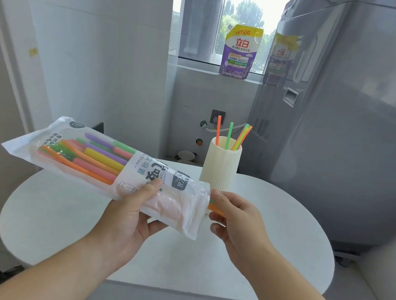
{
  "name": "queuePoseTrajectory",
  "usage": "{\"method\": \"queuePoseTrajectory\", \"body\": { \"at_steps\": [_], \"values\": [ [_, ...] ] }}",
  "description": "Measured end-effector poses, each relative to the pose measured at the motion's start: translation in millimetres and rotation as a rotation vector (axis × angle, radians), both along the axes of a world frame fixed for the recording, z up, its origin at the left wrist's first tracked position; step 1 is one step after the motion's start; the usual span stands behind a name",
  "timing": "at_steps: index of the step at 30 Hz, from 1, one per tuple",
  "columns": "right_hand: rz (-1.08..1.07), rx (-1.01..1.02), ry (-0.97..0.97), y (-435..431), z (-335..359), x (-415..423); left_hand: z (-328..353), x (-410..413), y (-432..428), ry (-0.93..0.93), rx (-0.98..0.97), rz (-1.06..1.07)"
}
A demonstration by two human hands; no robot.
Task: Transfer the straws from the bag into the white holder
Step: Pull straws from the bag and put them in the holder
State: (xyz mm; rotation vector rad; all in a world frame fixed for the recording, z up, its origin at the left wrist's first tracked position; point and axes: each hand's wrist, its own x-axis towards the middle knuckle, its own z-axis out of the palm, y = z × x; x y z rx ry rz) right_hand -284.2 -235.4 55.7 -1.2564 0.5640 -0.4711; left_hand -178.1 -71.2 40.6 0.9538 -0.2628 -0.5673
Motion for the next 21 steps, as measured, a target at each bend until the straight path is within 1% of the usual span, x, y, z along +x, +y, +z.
{"method": "queuePoseTrajectory", "body": {
  "at_steps": [5, 10, 16, 19, 21],
  "values": [
    [-0.057, -0.008, 0.010, -5.2, -0.6, 0.3, -0.2, 3.8, 1.6, 0.022, -0.003, 0.023],
    [-0.073, 0.102, -0.012, -5.4, 3.7, -1.1, -1.7, 7.1, 2.9, 0.039, -0.014, 0.033],
    [-0.069, 0.004, 0.022, -4.7, 0.1, -0.2, -2.2, 6.3, 1.6, 0.038, -0.018, 0.025],
    [-0.122, 0.046, 0.049, -10.5, 3.2, 0.0, -2.3, 8.7, 3.3, 0.047, -0.024, 0.028],
    [-0.148, 0.089, 0.026, -14.4, 5.4, -0.6, -2.5, 10.3, 4.2, 0.061, -0.032, 0.036]
  ]
}}
